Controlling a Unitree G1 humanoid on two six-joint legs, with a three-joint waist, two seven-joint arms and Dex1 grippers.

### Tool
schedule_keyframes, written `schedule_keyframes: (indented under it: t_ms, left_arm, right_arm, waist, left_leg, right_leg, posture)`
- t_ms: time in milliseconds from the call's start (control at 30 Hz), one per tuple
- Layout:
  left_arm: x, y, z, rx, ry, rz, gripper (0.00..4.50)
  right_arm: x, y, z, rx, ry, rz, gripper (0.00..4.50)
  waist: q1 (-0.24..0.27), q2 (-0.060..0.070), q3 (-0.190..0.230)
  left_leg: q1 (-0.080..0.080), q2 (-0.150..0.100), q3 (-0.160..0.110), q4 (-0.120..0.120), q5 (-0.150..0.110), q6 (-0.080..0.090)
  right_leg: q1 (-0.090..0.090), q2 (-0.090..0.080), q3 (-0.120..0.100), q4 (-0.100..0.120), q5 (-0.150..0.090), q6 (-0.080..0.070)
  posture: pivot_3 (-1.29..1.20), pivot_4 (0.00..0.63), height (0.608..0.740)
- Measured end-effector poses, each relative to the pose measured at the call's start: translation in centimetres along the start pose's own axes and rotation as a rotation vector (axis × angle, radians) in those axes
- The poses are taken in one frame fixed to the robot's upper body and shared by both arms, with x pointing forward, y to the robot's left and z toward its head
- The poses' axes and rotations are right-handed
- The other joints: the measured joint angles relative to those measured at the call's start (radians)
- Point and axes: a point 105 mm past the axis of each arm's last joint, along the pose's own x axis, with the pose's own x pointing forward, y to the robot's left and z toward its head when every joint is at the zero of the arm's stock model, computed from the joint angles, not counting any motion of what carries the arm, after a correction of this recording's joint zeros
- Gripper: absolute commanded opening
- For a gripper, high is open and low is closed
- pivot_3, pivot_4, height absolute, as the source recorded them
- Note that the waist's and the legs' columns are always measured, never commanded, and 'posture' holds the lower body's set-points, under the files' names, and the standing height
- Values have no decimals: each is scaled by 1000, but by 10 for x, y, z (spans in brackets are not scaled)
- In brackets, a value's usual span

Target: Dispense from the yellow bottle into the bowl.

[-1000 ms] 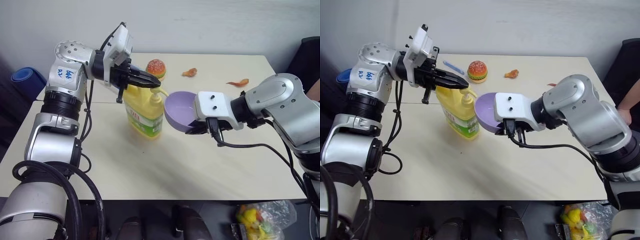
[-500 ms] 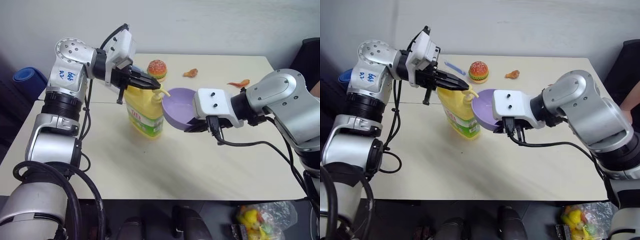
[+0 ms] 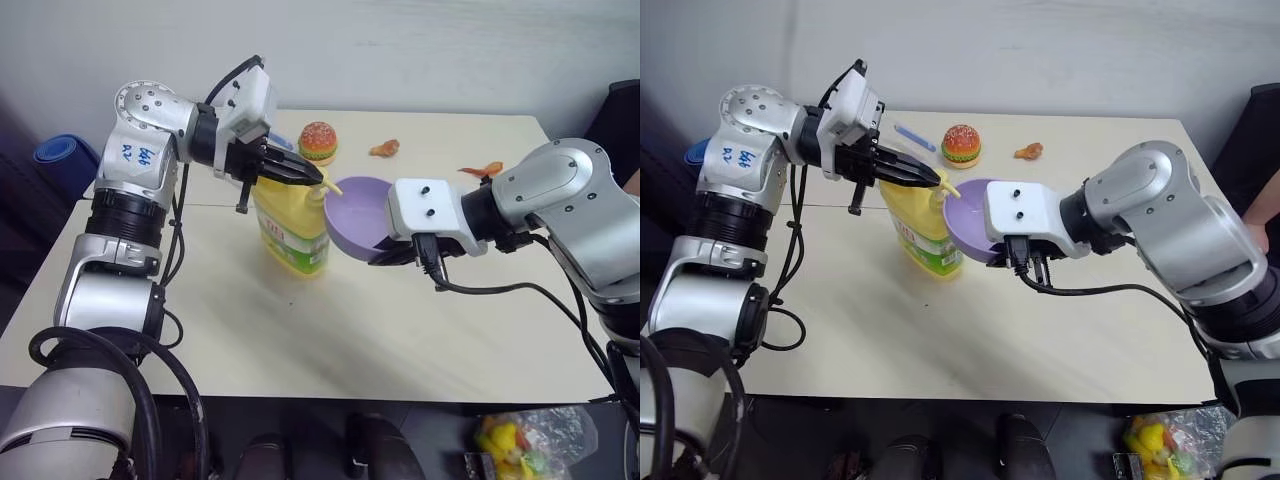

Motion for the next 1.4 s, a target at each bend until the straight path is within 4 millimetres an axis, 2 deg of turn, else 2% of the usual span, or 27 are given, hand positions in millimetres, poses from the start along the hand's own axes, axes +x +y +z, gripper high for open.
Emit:
schedule_keyframes:
  t_ms: [200, 367, 500, 700, 1200, 1400]
  left_arm:
    - [-12, 13, 22, -9, -69, 63, 29]
    - [-11, 12, 10, -28, -39, 66, 29]
    - [0, 12, -2, -27, 7, 62, 29]
    - [17, 17, 1, 15, -4, 81, 29]
    - [12, 13, -5, 95, 67, 99, 29]
    - [12, 8, -12, 134, 76, 115, 29]
  right_arm:
    - [2, 2, -3, 2, -1, 8, 0]
    - [2, 2, -3, 2, -1, 8, 0]
    - [2, 2, -3, 2, 0, 7, 0]
    - [1, 2, -4, 0, 4, 7, 0]
    - [0, 6, -1, -19, 5, 17, 0]
    - [0, 6, -1, -18, 5, 18, 0]
  waist:
    - [-1, 0, 0]
    - [0, 0, 0]
    - [0, 0, 0]
    - [1, 0, 0]
    - [1, 0, 0]
    - [2, 1, -1]
  left_leg:
    - [-3, -1, 0, 1, 0, 0]
    - [-3, -1, 0, 1, 0, 0]
    - [-3, -1, 0, 1, 0, 0]
    - [-2, -1, 0, 2, 0, 0]
    - [1, 1, 0, 1, 0, 0]
    - [12, 1, 0, -2, -1, 1]
  right_leg:
    - [-1, 0, -2, -1, 0, 0]
    - [-1, 0, -2, -1, 0, 0]
    - [-1, 0, -2, -1, 0, 0]
    - [-1, 0, -2, 0, 0, 0]
    - [1, 0, -1, 0, 0, 0]
    - [12, -1, 1, -2, 0, 0]
  posture:
    - [0, 150, 740]
    - [0, 150, 740]
    - [0, 150, 740]
    - [0, 150, 740]
    - [0, 150, 740]
    - [0, 150, 740]
